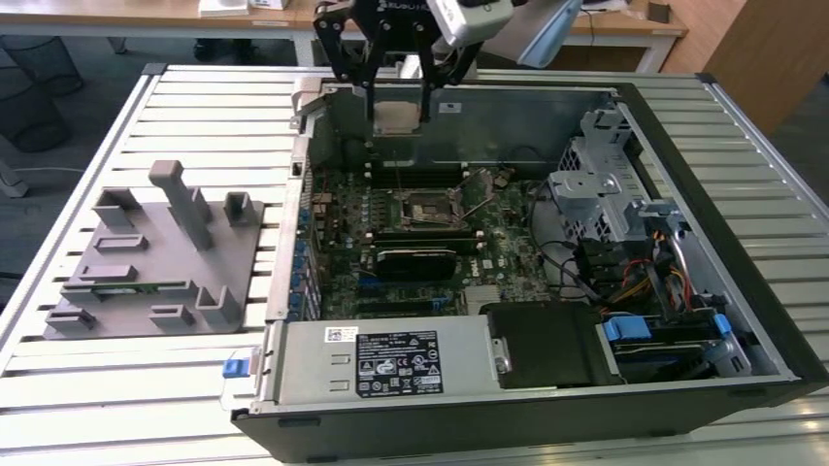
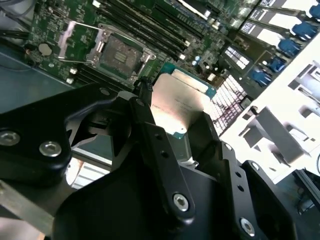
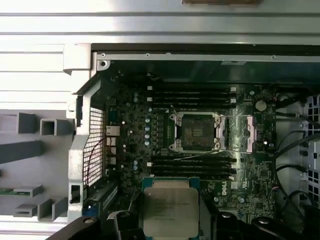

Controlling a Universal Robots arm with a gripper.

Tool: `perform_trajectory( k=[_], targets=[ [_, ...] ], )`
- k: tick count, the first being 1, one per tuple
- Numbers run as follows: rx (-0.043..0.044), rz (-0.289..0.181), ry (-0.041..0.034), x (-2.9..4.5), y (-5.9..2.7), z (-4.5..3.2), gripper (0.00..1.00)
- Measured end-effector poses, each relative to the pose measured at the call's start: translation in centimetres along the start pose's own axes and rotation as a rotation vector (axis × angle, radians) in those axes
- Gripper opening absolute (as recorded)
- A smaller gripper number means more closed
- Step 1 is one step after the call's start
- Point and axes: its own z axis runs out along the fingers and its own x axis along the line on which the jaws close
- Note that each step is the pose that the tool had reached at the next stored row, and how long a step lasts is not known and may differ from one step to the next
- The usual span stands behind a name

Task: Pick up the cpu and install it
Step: 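Pick up the cpu and move it towards the insertion slot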

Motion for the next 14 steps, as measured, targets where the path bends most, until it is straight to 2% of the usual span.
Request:
perform_trajectory(
  k=[8, 14],
  targets=[
    [0.0001, 0.0, -0.0001, -2.42, 1.59, 0.35, 0.53],
    [0.0001, 0.0, -0.0002, -3.62, 2.88, 0.73, 0.53]
  ],
)
